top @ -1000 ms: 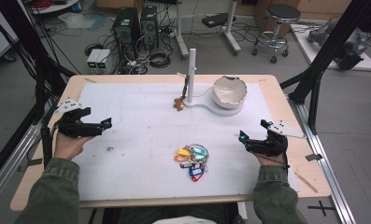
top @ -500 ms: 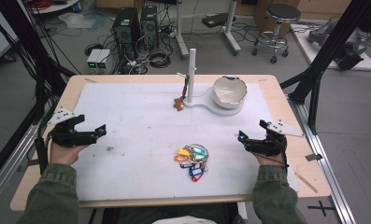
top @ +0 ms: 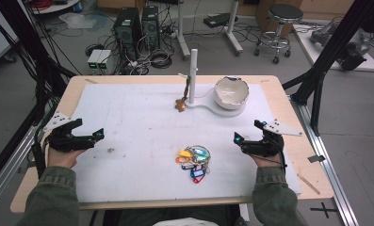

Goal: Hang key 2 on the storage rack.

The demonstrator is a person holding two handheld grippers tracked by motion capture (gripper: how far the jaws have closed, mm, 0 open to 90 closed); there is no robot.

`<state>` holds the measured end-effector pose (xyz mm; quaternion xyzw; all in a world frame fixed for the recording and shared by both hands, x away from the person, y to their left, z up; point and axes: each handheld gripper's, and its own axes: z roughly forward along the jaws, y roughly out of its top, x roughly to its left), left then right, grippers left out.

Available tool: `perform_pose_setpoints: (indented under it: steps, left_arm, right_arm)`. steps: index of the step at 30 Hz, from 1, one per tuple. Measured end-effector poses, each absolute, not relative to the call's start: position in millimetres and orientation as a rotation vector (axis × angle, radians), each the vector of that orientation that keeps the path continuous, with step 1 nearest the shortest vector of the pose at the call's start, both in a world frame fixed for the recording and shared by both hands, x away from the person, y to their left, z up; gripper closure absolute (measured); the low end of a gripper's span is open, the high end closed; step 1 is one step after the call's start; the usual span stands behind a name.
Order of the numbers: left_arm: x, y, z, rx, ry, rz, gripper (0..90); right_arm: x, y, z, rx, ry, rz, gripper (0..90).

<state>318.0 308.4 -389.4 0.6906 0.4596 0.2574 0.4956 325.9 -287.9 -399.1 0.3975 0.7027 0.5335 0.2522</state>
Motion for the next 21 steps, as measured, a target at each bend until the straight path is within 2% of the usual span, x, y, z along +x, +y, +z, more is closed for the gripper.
perform_pose_setpoints:
  steps: [21]
  left_arm:
    - [315.3, 313.3, -391.2, 1.654, 1.124, 0.620, 1.7]
  right_arm:
    - [323.3, -260.3, -393.8, 1.007, 2.035, 1.480, 0.7]
